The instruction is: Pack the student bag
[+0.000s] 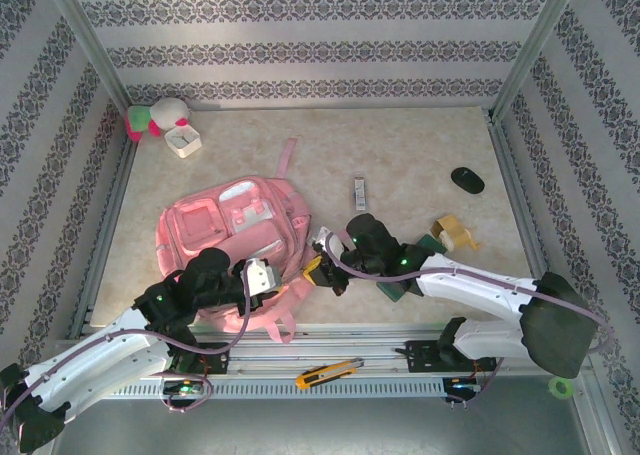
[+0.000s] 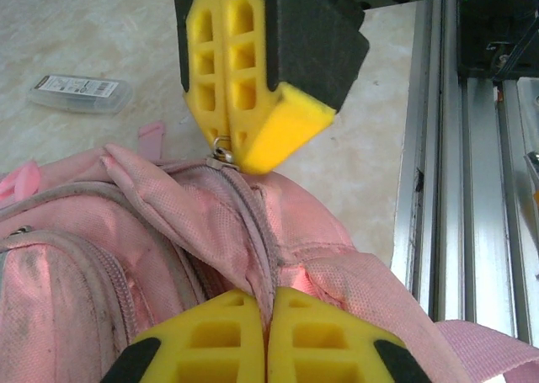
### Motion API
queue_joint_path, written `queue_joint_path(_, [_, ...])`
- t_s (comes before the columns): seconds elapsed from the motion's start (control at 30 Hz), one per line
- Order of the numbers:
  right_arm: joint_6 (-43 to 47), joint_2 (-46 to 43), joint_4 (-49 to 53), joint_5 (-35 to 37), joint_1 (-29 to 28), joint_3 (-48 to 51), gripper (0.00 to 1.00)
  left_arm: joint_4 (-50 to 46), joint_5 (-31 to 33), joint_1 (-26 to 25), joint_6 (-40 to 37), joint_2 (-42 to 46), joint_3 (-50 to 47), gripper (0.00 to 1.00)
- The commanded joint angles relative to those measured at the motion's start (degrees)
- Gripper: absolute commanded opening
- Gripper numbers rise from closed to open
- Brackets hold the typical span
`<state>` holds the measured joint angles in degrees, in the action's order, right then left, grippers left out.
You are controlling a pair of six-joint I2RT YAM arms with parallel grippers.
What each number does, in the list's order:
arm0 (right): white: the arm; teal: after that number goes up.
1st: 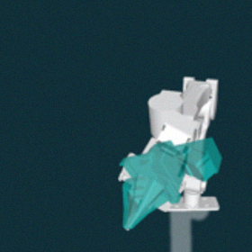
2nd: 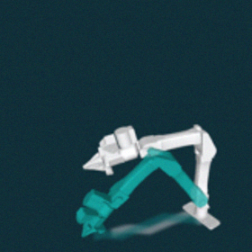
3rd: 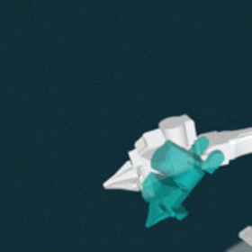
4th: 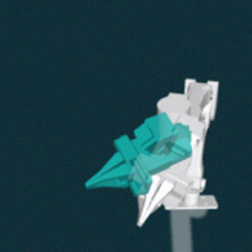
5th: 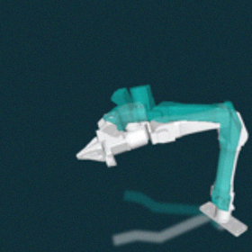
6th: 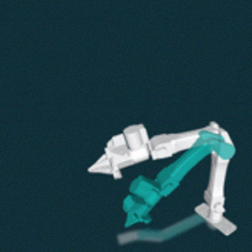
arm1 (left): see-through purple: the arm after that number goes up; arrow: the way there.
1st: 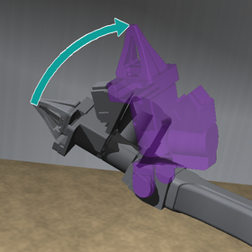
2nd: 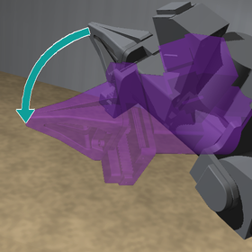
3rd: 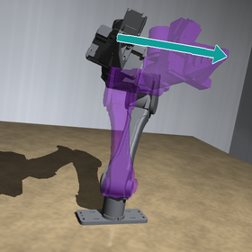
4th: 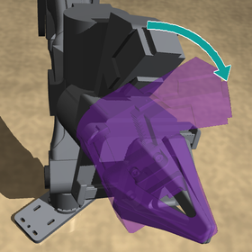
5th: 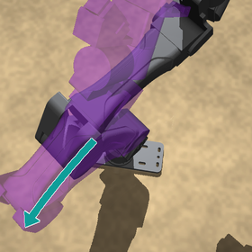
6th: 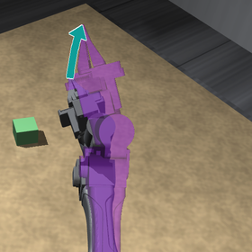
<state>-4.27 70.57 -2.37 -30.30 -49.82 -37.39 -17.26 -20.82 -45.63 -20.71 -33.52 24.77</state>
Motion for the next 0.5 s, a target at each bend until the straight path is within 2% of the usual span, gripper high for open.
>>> queue_joint_path(0.0, [0.7,0.9,2.4,2.6,0.7,-0.7,0.00,1.1,2.7,1.2,1.2,0.6,3.9,0.40])
queue_joint_path(0.07, [1.3,1.0,2.4,1.7,0.2,-1.0,0.00,-0.4,8.2,1.2,3.9,0.7,6.0,0.62])
queue_joint_path(0.13, [1.9,0.6,2.1,1.5,0.1,-0.8,0.00,-2.2,12.9,1.5,5.5,0.5,7.8,0.73])
queue_joint_path(0.27, [2.9,0.1,1.9,0.2,0.1,-0.7,0.00,-9.5,19.7,2.0,6.7,-4.5,12.0,0.76])
queue_joint_path(0.37, [3.4,0.3,2.4,-0.6,0.0,-1.0,0.00,-16.1,19.3,2.0,7.4,-11.9,15.9,0.82])
queue_joint_path(0.47, [3.4,0.3,2.4,-0.8,-0.1,-1.1,0.00,-17.2,16.5,2.0,9.0,-17.2,17.9,0.88])
